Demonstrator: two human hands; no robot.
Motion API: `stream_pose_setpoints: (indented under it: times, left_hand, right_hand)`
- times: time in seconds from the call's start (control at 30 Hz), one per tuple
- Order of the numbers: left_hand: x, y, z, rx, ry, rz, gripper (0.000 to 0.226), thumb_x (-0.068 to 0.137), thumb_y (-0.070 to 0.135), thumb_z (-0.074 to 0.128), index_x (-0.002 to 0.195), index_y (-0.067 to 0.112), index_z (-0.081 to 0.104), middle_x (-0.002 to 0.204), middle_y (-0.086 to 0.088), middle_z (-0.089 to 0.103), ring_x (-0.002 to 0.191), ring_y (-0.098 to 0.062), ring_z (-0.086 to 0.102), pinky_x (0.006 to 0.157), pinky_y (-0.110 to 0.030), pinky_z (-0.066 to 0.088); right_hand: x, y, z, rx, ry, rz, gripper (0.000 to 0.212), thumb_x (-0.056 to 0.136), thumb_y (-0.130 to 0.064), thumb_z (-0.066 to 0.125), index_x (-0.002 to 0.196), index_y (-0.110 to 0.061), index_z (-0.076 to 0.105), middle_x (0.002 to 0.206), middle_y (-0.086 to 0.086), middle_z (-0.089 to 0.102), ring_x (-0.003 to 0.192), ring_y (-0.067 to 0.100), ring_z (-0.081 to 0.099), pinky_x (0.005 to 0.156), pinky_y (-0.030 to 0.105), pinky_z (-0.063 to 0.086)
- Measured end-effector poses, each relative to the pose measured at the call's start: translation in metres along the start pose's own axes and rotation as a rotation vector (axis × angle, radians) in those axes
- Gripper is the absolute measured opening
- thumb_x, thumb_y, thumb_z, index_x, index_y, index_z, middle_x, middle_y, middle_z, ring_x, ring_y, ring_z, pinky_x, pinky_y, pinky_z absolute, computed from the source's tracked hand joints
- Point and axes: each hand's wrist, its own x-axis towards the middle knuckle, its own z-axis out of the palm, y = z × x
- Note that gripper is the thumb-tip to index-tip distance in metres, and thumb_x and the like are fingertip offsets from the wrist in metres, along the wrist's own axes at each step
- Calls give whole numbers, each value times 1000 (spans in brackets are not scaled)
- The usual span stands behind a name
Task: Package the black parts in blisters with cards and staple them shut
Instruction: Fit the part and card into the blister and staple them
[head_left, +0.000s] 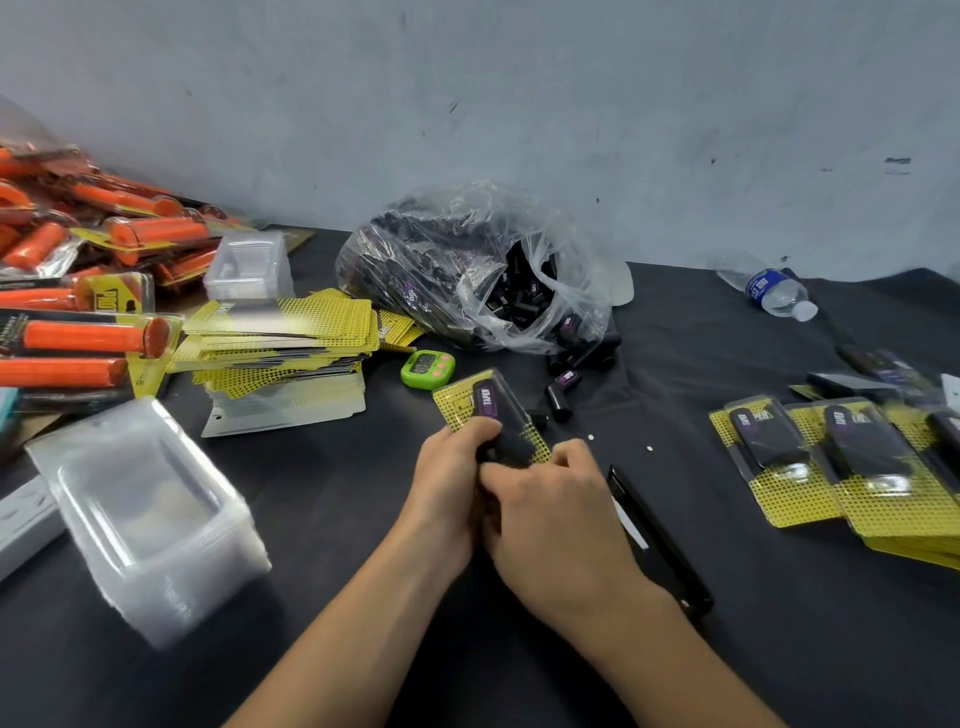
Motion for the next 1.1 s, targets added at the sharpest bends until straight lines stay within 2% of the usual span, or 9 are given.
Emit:
stream_pose_setpoints:
  times: [0.1, 0.2, 0.27, 0.37, 0.43, 0.53, 0.77, 0.9, 1.1]
  left_hand:
    - [5, 5, -4, -79, 44, 13, 13, 93, 10, 57, 105, 7, 61, 86, -19, 61, 64, -24, 62, 57, -30, 52]
    - [8, 12, -8, -129, -15, 45, 31, 92, 8, 51, 121, -1, 58, 112, -27, 64, 91, -32, 61, 83, -45, 53]
    - [8, 13, -10, -171, -92, 41, 48, 92, 5, 43, 137, -12, 50, 129, -30, 65, 104, -34, 62, 102, -52, 50]
    - [7, 12, -16, -216, -234, 42, 51, 84, 4, 40, 130, -5, 60, 122, -17, 71, 103, -27, 67, 96, -45, 55]
    - [5, 13, -19, -244, -344, 60, 50, 75, 4, 45, 121, -1, 66, 119, -14, 70, 104, -26, 64, 100, -42, 48]
    - [5, 15, -20, -249, -451, 106, 59, 63, -5, 47, 119, -4, 66, 118, -19, 65, 112, -35, 55, 107, -47, 36]
    - [6, 9, -21, -177, -680, 168, 68, 69, -2, 64, 136, 2, 52, 129, -20, 61, 119, -34, 59, 118, -55, 31]
    - [5, 11, -19, -135, -610, 177, 77, 78, 29, 82, 144, 4, 51, 137, -20, 58, 123, -33, 58, 111, -49, 41]
    - [5, 9, -18, -8, -441, 220, 39, 89, 22, 63, 127, 17, 69, 118, -9, 72, 102, -21, 68, 88, -32, 55]
  right_hand:
    - [1, 8, -1, 231, -6, 193, 37, 66, -49, 82, 64, -28, 51, 58, -9, 57, 62, 18, 45, 68, 31, 41]
    - [4, 21, -6, 410, 117, 415, 42, 70, -65, 71, 74, -31, 47, 70, -14, 49, 72, 10, 48, 62, 20, 34]
    - [6, 31, -9, 465, 134, 474, 39, 72, -61, 72, 88, -36, 47, 79, -15, 53, 79, 4, 52, 66, 19, 38]
    - [7, 39, -13, 616, -101, 475, 44, 75, -46, 81, 104, -43, 48, 87, -18, 68, 81, 0, 62, 69, 22, 49]
    - [7, 40, -12, 676, -155, 456, 28, 81, -34, 78, 99, -37, 56, 81, -17, 72, 73, 4, 65, 65, 26, 50]
    - [8, 42, -12, 668, -5, 474, 12, 84, -21, 74, 84, -26, 64, 67, -10, 65, 62, 13, 56, 56, 30, 44]
    - [7, 50, -16, 705, 166, 464, 20, 86, -14, 76, 75, -25, 63, 59, -7, 57, 50, 9, 45, 46, 20, 32]
    - [9, 53, -12, 922, 88, 556, 17, 83, -7, 75, 81, -22, 70, 60, -2, 60, 53, 7, 44, 52, 33, 39]
    - [12, 52, -11, 1234, -36, 716, 25, 84, 7, 72, 81, -18, 75, 70, 12, 70, 51, 15, 51, 49, 26, 44]
